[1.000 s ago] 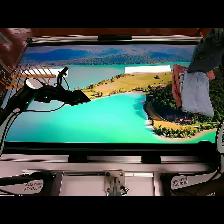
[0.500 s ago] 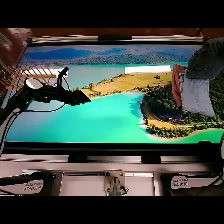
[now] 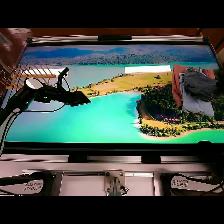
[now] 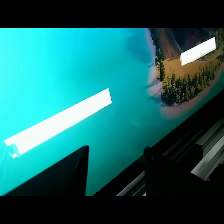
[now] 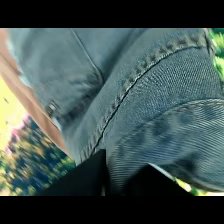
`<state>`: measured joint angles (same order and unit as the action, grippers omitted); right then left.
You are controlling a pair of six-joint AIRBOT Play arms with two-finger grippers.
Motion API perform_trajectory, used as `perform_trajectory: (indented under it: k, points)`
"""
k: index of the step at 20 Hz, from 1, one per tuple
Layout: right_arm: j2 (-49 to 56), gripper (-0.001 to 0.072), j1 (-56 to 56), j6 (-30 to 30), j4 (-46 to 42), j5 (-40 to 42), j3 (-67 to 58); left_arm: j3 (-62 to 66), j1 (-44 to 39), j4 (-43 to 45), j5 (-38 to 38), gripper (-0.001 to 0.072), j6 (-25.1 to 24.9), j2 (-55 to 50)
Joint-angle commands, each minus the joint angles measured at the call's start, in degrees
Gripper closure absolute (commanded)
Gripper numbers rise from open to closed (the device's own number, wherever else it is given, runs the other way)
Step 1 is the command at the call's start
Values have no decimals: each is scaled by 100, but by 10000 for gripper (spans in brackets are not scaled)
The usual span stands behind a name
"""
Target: Fold the shirts.
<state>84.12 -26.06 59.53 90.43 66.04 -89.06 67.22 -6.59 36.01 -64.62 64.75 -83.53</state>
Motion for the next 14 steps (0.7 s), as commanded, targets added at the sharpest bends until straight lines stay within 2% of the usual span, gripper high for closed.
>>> perform_trajectory:
  k: [1, 5, 8, 9, 10, 11, 12, 14]
  points:
    - [-42, 124, -20, 7, -131, 796, 282, -2, 2, 2, -155, 295, -2, -2]
    - [-503, 117, -24, 116, -765, 527, 46, -2, 9, 2, -146, 296, -4, -2]
    - [-846, 117, -22, 247, -1167, -352, -603, 28, 7, 94, -138, 316, -2, -2]
    - [-949, 117, 28, 345, -1102, -835, -791, 109, -4, 341, -142, 331, 20, -2]
    - [-1029, 117, 140, 461, -1102, -1259, -909, 260, -33, 780, -142, 402, 210, -2]
    - [-1080, 117, 361, 671, -1099, -1580, -999, 448, -66, 1285, -144, 425, 468, -2]
    - [-1075, 117, 643, 927, -1067, -1681, -1051, 695, -107, 1908, -160, 426, 813, -2]
    - [-951, 117, 1416, 1759, -861, -1270, -1049, 1178, -227, 3171, -251, 425, 1436, -4]
